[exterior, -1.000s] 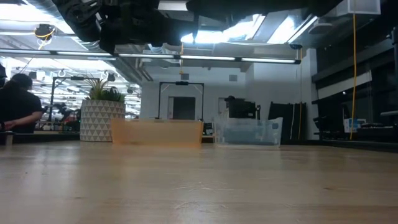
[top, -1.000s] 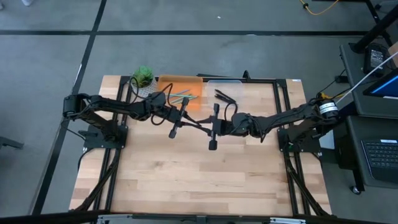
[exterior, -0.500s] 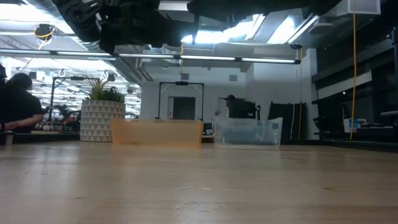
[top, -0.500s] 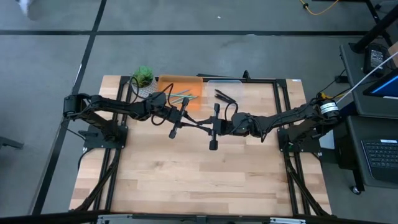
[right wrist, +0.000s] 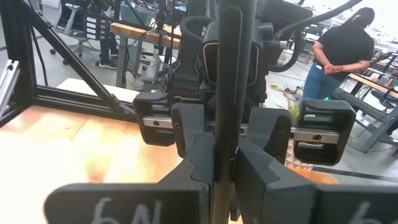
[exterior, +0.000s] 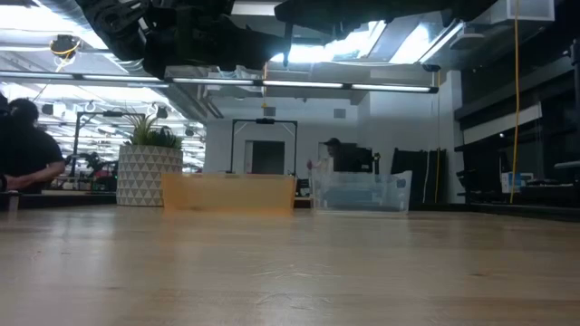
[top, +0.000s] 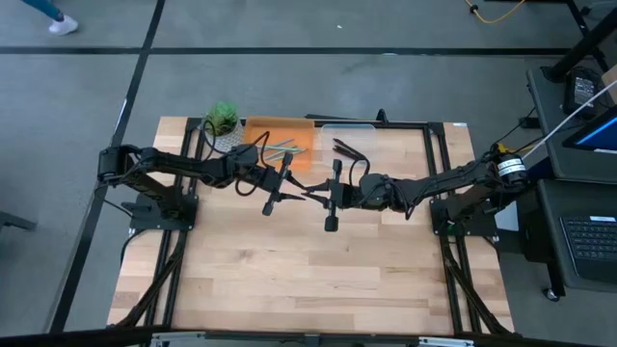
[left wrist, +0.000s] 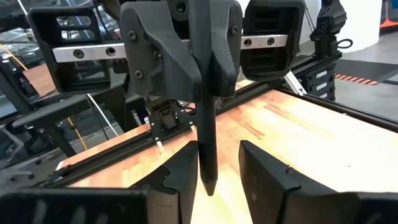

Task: Sort pens & pencils
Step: Put the black pen into the transparent bin

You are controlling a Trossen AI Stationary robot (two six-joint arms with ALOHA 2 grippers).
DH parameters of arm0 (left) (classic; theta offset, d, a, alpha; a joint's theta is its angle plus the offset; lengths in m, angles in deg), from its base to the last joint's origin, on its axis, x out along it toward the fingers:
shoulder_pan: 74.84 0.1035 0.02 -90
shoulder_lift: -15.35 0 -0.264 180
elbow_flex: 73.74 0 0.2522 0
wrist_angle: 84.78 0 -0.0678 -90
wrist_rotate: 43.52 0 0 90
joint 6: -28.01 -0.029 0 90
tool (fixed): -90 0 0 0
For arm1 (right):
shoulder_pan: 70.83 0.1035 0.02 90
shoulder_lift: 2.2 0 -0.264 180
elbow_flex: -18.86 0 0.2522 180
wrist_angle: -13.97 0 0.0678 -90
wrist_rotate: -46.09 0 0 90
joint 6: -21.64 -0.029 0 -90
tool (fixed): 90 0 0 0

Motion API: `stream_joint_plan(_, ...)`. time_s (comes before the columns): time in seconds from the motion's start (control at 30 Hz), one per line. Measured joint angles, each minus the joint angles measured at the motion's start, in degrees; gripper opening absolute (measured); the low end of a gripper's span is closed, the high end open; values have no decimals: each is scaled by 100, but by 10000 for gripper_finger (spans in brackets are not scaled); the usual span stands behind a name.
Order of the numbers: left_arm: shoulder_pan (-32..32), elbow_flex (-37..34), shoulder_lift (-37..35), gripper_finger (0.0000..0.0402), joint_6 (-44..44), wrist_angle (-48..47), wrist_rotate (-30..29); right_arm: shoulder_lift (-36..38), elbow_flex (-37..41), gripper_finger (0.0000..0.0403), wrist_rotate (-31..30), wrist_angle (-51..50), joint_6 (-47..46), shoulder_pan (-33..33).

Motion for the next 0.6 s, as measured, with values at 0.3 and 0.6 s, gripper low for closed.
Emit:
stream_joint_plan(0.3,268,0,-13,112,27,-48,-46,182,0,38,-85,-256,-11,12)
stream_joint_plan(0.6,471,0,-15,112,4,-110,-46,772,2,38,-890,-1080,-20,248)
